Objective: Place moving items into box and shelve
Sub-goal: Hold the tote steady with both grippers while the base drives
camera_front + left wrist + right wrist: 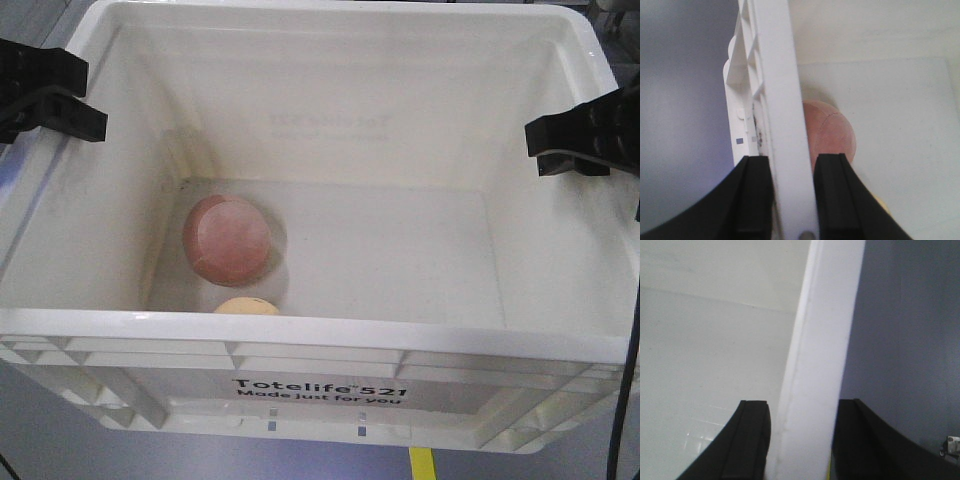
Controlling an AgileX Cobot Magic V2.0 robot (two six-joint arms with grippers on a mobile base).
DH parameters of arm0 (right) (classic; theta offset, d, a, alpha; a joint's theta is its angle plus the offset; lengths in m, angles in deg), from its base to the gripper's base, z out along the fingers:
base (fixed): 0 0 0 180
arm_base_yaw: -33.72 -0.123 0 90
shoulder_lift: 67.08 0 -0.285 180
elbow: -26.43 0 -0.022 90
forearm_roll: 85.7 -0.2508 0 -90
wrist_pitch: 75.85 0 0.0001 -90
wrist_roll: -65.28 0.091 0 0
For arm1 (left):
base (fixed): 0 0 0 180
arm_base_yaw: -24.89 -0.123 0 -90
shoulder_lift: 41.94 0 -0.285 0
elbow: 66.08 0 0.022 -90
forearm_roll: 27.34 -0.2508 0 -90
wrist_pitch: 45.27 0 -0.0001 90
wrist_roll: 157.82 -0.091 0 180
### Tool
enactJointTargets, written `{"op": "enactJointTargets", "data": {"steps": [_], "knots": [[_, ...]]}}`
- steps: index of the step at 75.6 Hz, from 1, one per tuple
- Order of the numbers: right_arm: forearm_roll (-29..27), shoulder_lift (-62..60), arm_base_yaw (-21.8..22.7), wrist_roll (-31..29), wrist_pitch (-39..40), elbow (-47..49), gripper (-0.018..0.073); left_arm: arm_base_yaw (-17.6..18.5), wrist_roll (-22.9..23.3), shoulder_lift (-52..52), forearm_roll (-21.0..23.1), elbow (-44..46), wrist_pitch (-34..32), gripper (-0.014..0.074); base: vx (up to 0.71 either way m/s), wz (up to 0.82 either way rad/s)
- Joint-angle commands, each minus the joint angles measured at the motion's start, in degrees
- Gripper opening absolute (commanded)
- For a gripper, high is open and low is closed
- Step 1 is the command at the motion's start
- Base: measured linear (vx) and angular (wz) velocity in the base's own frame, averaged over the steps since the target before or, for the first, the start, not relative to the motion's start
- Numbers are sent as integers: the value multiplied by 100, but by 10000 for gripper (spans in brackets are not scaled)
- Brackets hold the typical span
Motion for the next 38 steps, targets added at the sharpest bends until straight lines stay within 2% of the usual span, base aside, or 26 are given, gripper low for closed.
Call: {"op": "enactJointTargets", "data": {"steps": [1,38], "knots": [[268,-158,29,78,474,247,-6,45,-48,244,528,300,-596,-3,57,-12],[268,-158,29,78,456,247,-6,45,-48,244,515,300,-596,-3,56,-21]]}}
